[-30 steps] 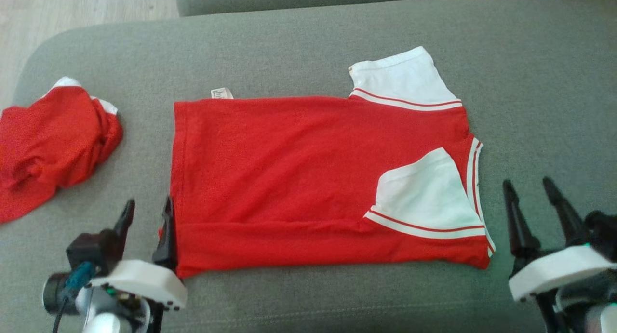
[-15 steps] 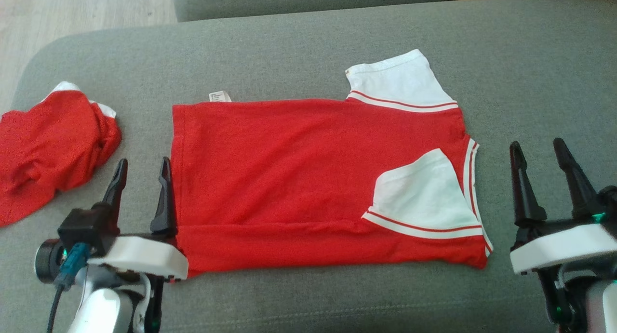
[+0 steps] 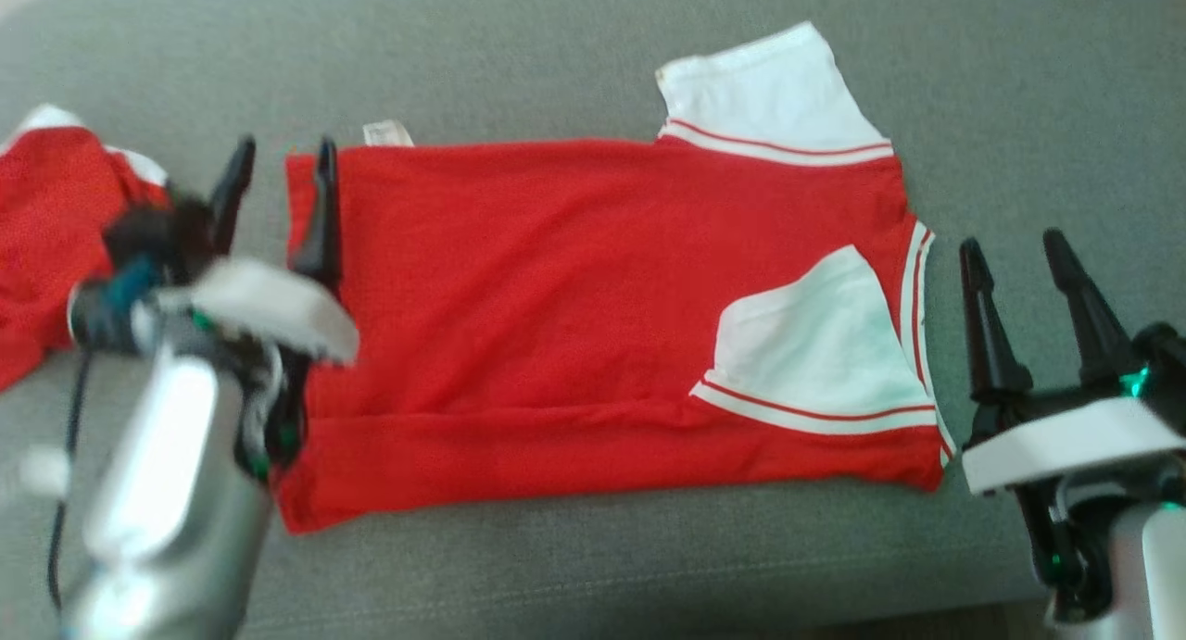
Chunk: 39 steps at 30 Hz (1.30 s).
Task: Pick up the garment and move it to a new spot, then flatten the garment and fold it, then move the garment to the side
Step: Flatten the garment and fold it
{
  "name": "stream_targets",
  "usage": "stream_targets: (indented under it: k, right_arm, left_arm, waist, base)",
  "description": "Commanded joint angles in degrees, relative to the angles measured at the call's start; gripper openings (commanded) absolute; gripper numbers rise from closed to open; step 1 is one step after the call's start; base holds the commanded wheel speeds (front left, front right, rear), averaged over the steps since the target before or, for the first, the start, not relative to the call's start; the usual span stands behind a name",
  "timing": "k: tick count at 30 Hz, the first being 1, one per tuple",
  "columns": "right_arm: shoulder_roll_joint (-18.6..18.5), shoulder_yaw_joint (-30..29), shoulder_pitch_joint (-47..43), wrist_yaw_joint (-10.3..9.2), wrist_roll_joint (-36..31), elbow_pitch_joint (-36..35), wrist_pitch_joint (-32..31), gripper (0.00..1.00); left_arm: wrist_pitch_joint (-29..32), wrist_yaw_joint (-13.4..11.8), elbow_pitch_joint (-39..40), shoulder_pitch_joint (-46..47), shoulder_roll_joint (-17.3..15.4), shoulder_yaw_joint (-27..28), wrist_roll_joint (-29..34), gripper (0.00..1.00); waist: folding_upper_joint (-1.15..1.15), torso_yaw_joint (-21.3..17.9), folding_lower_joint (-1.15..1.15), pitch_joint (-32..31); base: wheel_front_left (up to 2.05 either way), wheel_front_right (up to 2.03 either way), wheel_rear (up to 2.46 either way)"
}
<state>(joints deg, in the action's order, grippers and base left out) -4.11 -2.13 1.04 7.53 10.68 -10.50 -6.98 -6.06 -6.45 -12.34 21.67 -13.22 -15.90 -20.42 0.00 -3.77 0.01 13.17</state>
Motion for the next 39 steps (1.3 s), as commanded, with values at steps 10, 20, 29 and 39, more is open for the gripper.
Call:
stream_targets:
  k: [10, 20, 29, 39]
  right_arm:
    - [0.35, 1.96, 3.57, -0.04, 1.18, 0.48, 1.20, 1.00]
    - [0.83, 1.13, 2.47, -0.04, 2.26, 1.42, 1.34, 1.00]
    - [-1.56, 0.33, 7.14, -0.04, 3.33, 5.23, 0.01, 1.00]
    - [-10.93, 3.62, 28.97, -0.04, 9.26, 23.72, -3.01, 1.00]
  left_arm:
    - [5.09, 5.04, -26.95, 19.37, -1.50, 3.72, -4.47, 1.00]
    - [6.70, 7.81, -42.34, 26.34, -0.94, 3.45, -6.10, 0.76]
    - [-0.40, 9.18, -45.85, 29.21, -0.16, 1.47, -4.56, 0.00]
    - [-4.72, 10.90, -47.70, 34.59, 4.70, -1.40, -3.83, 0.00]
  waist:
    - [0.00, -3.20, -0.01, 6.49]
    - [0.00, -3.08, -0.01, 7.67]
    - [0.00, -2.10, -0.01, 7.67]
    - [0.00, 4.54, -0.01, 12.27]
  base:
    - [0.00, 0.00, 0.00]
    - [0.00, 0.00, 0.00]
    - [0.00, 0.00, 0.00]
    - [0.00, 0.00, 0.00]
